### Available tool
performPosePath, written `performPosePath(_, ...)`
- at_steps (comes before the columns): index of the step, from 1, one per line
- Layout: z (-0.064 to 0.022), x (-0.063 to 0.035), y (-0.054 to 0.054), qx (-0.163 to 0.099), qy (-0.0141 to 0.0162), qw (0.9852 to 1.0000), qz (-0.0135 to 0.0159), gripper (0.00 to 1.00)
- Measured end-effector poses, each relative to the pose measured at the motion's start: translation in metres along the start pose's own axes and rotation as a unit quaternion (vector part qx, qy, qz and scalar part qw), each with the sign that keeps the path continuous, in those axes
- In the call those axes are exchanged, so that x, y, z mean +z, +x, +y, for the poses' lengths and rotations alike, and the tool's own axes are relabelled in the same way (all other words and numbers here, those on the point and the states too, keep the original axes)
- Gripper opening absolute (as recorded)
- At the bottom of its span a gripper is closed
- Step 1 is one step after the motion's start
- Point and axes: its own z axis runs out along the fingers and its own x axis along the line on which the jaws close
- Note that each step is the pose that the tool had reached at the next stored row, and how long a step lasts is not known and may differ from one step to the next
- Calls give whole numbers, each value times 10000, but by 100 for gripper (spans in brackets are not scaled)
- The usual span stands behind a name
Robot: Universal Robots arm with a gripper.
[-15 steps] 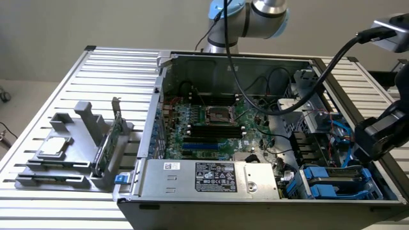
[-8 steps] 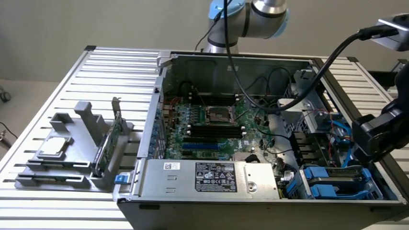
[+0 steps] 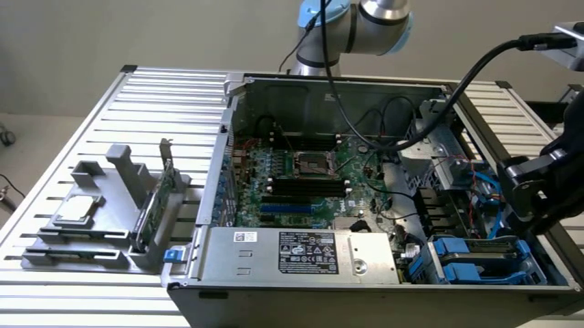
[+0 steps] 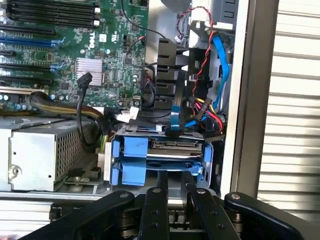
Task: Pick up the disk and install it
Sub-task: 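Insert the first disk wire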
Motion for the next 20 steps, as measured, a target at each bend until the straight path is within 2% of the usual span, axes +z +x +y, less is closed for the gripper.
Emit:
performPosePath(4, 0, 0, 0, 358, 26, 9994, -2, 25)
performPosePath(7, 0, 1, 0, 635, 46, 9980, -3, 25)
performPosePath(10, 0, 5, 0, 903, 65, 9959, -5, 25)
performPosePath(14, 1, 24, 2, 1245, 82, 9922, -6, 25)
performPosePath(17, -1, 45, 4, 1474, 62, 9891, -4, 25)
performPosePath(18, -1, 50, 4, 1545, 43, 9880, -2, 25)
performPosePath(20, 0, 61, 4, 1681, -26, 9858, 6, 25)
